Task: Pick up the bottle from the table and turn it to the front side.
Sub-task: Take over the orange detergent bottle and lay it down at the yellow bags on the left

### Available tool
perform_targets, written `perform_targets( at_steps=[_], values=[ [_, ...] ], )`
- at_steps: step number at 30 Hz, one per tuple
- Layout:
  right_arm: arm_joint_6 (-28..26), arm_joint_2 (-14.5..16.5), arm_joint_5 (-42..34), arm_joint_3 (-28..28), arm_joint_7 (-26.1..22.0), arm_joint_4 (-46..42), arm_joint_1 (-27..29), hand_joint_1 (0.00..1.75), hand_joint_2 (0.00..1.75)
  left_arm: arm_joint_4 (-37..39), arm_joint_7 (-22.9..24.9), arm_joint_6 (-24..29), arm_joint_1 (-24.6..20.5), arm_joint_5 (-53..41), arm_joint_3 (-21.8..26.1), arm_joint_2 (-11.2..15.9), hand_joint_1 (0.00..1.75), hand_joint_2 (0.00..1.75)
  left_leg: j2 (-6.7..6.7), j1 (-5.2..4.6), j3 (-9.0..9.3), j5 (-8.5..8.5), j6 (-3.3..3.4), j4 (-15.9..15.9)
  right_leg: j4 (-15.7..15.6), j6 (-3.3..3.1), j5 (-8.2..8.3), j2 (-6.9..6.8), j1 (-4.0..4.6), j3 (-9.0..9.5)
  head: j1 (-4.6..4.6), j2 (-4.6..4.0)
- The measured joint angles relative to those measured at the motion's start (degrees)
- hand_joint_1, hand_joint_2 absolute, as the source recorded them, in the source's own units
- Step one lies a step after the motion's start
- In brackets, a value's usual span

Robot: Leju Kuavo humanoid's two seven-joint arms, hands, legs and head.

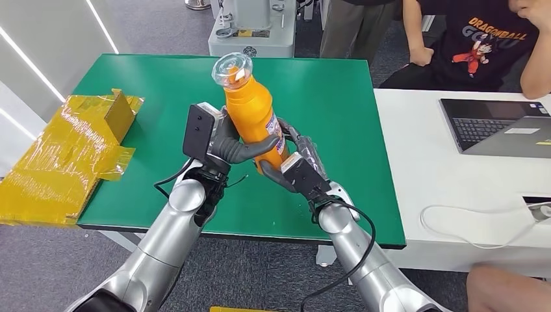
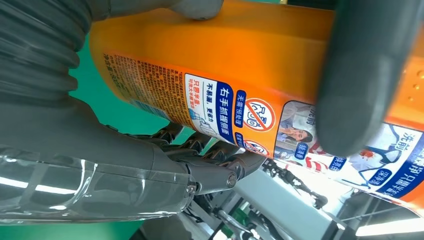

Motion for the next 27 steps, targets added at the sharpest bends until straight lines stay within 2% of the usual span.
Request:
perform_targets(
  at_steps=[18,19,22,23,27],
  values=[
    [-1.16,-1.15,3.93,1.04,0.73,4.86,0.52,1.75,1.75,0.53,0.38,-0.95,0.26,0.26,0.74,0.51,0.0,1.75,0.01,0.0,0.0,0.0,0.0,0.0,-0.01,0.0,0.0,0.01,0.0,-0.01,0.01,0.0],
    [-1.51,-1.24,4.17,1.04,0.79,5.02,0.52,1.75,1.75,0.69,0.61,-1.42,0.26,0.29,0.74,0.51,0.06,1.75,0.01,0.0,0.0,0.0,0.0,0.0,-0.01,0.0,0.0,0.01,0.0,-0.01,0.0,0.0],
    [-2.13,-1.58,4.77,1.04,0.93,5.43,0.47,1.75,1.75,1.23,1.42,-3.01,0.24,0.54,0.74,0.51,1.37,1.75,0.01,0.0,0.0,0.0,0.0,0.0,-0.01,0.0,0.0,0.01,0.0,-0.01,-0.01,0.0],
    [-2.33,-1.7,4.92,1.04,0.98,5.53,0.43,1.75,1.75,1.43,1.7,-3.51,0.23,0.65,0.74,0.51,1.75,1.75,0.01,0.0,0.0,0.0,0.0,0.0,-0.01,0.0,0.0,0.01,0.0,-0.01,-0.01,0.0],
    [-3.21,-2.2,5.46,1.04,1.16,5.8,0.09,1.75,1.75,2.34,2.34,-5.13,0.02,1.14,0.74,0.49,1.75,1.75,0.01,0.0,0.0,0.0,0.0,0.01,-0.01,0.0,0.0,0.01,0.0,-0.01,0.0,0.0]
  ],
)
